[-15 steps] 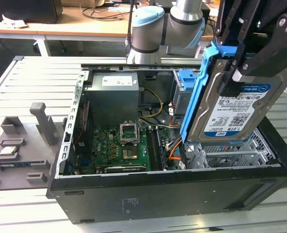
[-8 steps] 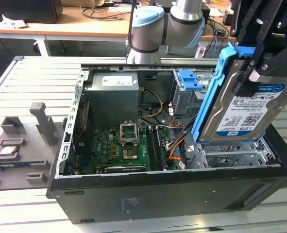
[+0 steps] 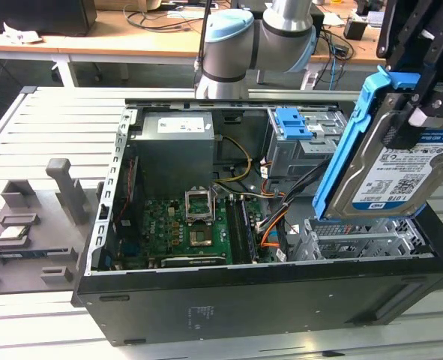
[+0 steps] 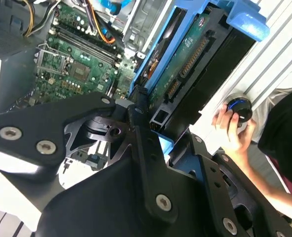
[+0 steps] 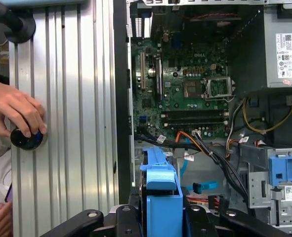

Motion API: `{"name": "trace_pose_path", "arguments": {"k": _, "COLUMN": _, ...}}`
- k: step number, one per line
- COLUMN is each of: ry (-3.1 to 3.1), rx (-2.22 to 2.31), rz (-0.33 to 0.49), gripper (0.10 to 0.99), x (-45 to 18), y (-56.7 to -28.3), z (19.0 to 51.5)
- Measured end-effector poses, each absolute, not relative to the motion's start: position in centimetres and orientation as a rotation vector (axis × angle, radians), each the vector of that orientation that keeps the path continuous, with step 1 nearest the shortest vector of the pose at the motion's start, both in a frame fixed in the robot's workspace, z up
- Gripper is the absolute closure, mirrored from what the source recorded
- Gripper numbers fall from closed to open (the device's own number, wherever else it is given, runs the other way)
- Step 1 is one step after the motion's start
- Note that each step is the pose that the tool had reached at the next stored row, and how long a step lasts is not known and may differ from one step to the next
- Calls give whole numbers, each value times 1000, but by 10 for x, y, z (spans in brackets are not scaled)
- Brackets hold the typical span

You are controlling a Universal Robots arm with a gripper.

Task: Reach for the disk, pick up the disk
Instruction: 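Pick up the disk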

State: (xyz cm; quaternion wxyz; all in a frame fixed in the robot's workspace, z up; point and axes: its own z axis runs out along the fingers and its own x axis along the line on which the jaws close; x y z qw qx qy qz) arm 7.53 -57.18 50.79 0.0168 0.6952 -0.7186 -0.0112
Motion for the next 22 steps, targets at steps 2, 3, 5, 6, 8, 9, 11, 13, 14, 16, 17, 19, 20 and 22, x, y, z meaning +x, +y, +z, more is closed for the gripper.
{"name": "trace_pose_path", "arguments": {"k": 2, "ry": -2233, "rx": 2161, "rz": -35, "gripper": 718, "x": 84, "y": -572, "z": 508}}
{"name": "trace_pose_path", "arguments": {"k": 3, "ry": -2233, "rx": 2161, "rz": -35, "gripper": 718, "x": 87, "y": -572, "z": 508}}
{"name": "trace_pose_path", "arguments": {"k": 5, "ry": -2233, "rx": 2161, "rz": -35, "gripper": 718, "x": 95, "y": -572, "z": 508}}
{"name": "trace_pose_path", "arguments": {"k": 6, "ry": -2233, "rx": 2161, "rz": -35, "gripper": 718, "x": 99, "y": -572, "z": 508}}
{"name": "trace_pose_path", "arguments": {"k": 8, "ry": -2233, "rx": 2161, "rz": -35, "gripper": 718, "x": 105, "y": -572, "z": 508}}
{"name": "trace_pose_path", "arguments": {"k": 9, "ry": -2234, "rx": 2161, "rz": -35, "gripper": 718, "x": 107, "y": -572, "z": 508}}
{"name": "trace_pose_path", "arguments": {"k": 11, "ry": -2233, "rx": 2161, "rz": -35, "gripper": 718, "x": 112, "y": -572, "z": 508}}
{"name": "trace_pose_path", "arguments": {"k": 13, "ry": -2233, "rx": 2161, "rz": -35, "gripper": 718, "x": 121, "y": -572, "z": 508}}
{"name": "trace_pose_path", "arguments": {"k": 14, "ry": -2234, "rx": 2161, "rz": -35, "gripper": 718, "x": 128, "y": -572, "z": 508}}
{"name": "trace_pose_path", "arguments": {"k": 16, "ry": -2233, "rx": 2161, "rz": -35, "gripper": 718, "x": 136, "y": -572, "z": 505}}
{"name": "trace_pose_path", "arguments": {"k": 17, "ry": -2233, "rx": 2161, "rz": -35, "gripper": 718, "x": 137, "y": -572, "z": 504}}
{"name": "trace_pose_path", "arguments": {"k": 19, "ry": -2234, "rx": 2161, "rz": -35, "gripper": 718, "x": 137, "y": -572, "z": 503}}
{"name": "trace_pose_path", "arguments": {"k": 20, "ry": -2234, "rx": 2161, "rz": -35, "gripper": 718, "x": 137, "y": -572, "z": 503}}
{"name": "trace_pose_path", "arguments": {"k": 22, "ry": -2233, "rx": 2161, "rz": -35, "gripper": 718, "x": 138, "y": -572, "z": 500}}
